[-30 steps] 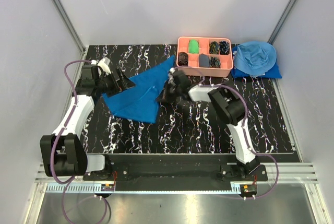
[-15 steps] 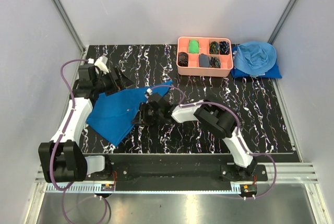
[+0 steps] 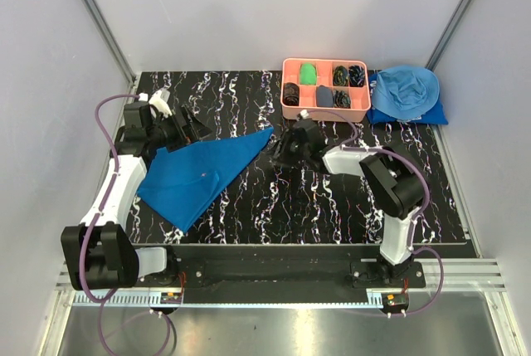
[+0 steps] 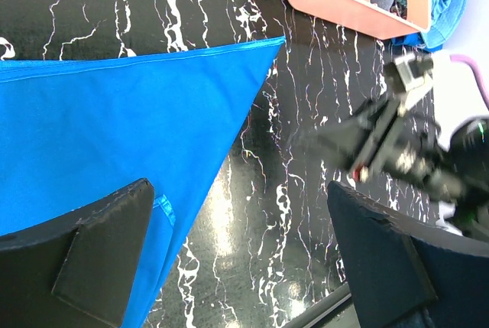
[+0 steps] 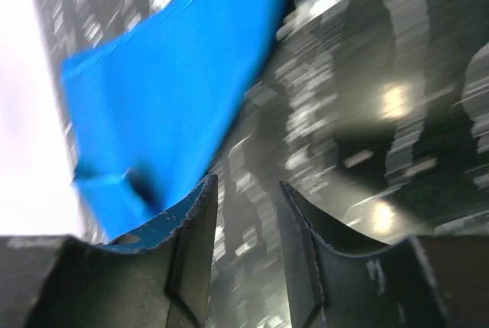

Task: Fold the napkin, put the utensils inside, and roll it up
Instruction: Fold the napkin

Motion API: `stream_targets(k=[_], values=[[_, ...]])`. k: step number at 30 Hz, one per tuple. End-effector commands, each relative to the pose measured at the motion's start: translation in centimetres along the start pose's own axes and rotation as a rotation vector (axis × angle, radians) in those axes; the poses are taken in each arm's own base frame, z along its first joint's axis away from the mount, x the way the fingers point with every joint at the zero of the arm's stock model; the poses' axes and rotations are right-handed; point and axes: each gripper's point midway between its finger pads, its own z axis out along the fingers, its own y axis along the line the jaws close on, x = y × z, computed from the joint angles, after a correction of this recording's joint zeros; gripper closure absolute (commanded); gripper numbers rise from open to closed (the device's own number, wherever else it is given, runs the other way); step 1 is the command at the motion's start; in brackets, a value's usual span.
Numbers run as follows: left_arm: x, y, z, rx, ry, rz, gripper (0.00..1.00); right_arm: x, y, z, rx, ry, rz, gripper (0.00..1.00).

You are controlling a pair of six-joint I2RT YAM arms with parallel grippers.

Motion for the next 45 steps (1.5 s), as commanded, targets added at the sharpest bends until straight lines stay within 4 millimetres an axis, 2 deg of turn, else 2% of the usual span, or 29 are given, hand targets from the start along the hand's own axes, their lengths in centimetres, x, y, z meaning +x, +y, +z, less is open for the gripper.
stream_targets(k=[1, 3, 5, 6, 7, 9, 10, 14, 18, 30, 37, 41, 44, 45], values=[[-0.6, -0.2, 0.3, 0.029, -0.024, 0.017, 0.01, -3.6, -1.5, 1.8, 0.027, -0.089, -0.026, 0.57], [-0.7, -0.1, 0.3, 0.024, -0.025, 0.021, 0.01, -5.5, -1.6, 2.4, 0.023, -0.132, -0.016, 0.58], [-0.7, -0.1, 0.3, 0.023, -0.026, 0.021, 0.01, -6.2, -2.6, 3.4, 0.033, -0.143, 0.005, 0.6], [-0.7, -0.1, 0.3, 0.022, -0.025, 0.021, 0.01, -6.9, -2.0, 3.8, 0.019, -0.155, 0.007, 0.61], [-0.7, -0.1, 0.3, 0.022, -0.028, 0.023, 0.01, -6.8, -2.8, 4.4, 0.03, -0.152, 0.013, 0.61], [-0.8, -0.2, 0.3, 0.027, -0.027, 0.024, 0.01, -7.6, -2.4, 5.0, 0.024, -0.171, 0.014, 0.61], [-0.7, -0.2, 0.3, 0.026, -0.026, 0.023, 0.01, -7.6, -2.9, 5.4, 0.038, -0.176, 0.015, 0.61], [-0.7, -0.3, 0.3, 0.033, -0.023, 0.023, 0.01, -8.8, -3.4, 5.9, 0.064, -0.222, 0.031, 0.55], [-0.7, -0.5, 0.2, 0.04, -0.023, 0.023, 0.01, -9.3, -4.4, 6.7, 0.098, -0.25, 0.049, 0.54], [-0.8, -0.9, 0.0, 0.058, -0.028, 0.025, 0.01, -11.0, -4.6, 8.3, 0.121, -0.298, 0.074, 0.54], [-0.8, -1.2, -0.2, 0.065, -0.029, 0.025, 0.01, -10.9, -5.4, 8.5, 0.159, -0.289, 0.073, 0.71], [-0.8, -1.2, -0.1, 0.069, -0.03, 0.029, 0.01, -11.1, -5.1, 8.6, 0.149, -0.287, 0.063, 0.85], [-0.8, -1.1, -0.1, 0.064, -0.03, 0.024, 0.01, -11.4, -4.4, 8.4, 0.138, -0.293, 0.049, 0.92], [-0.7, -1.1, -0.1, 0.067, -0.029, 0.027, 0.01, -11.7, -4.1, 8.2, 0.131, -0.299, 0.048, 0.98]])
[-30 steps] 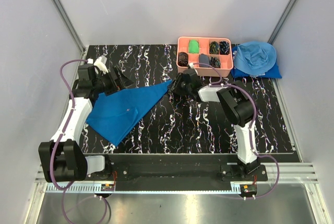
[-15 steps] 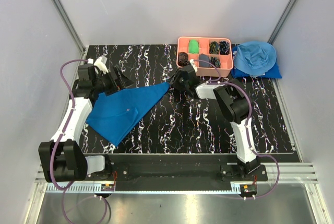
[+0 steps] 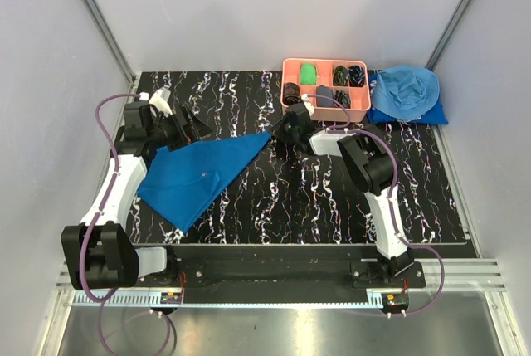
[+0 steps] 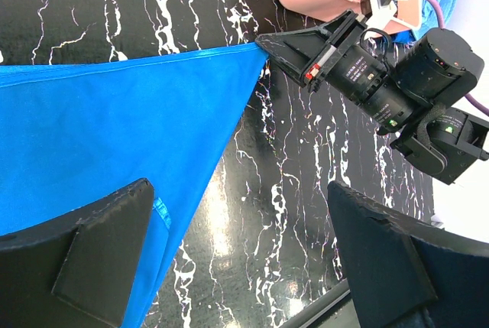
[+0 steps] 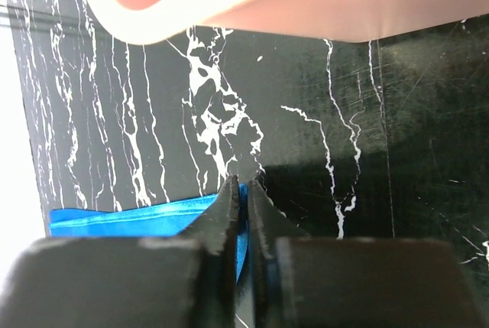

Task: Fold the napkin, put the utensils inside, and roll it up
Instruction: Fold the napkin

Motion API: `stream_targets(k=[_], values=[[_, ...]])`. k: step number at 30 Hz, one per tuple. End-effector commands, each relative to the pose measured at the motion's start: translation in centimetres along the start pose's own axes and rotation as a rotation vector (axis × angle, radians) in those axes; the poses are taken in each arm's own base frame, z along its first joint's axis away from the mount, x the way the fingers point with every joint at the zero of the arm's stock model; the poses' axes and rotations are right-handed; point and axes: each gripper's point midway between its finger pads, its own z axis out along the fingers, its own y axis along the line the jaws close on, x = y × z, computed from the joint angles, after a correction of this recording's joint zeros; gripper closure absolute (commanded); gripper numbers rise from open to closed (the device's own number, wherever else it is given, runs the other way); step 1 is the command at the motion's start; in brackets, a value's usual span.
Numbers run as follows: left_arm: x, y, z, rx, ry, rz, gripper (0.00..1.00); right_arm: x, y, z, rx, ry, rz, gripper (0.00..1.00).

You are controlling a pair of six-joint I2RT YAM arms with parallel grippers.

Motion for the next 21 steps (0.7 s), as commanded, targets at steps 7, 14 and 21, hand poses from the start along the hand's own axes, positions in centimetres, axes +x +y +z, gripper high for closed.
stream_targets(k=[7, 14, 21], values=[[-0.6, -0.8, -0.2, 0.045, -0.028, 0.022, 0.01, -3.9, 1.8, -2.0, -0.01, -0.091, -0.049, 1.0], [-0.8, -1.0, -0.4, 0.047, -0.039, 0.027, 0.01, -5.4, 8.1, -4.7, -0.168, -0.083, -0.133, 1.0], [-2.4, -0.1, -1.7, -0.015, -0.106, 0.052, 0.01, 0.2, 15.1, -7.3, -0.356, 0.023, -0.205, 1.0]])
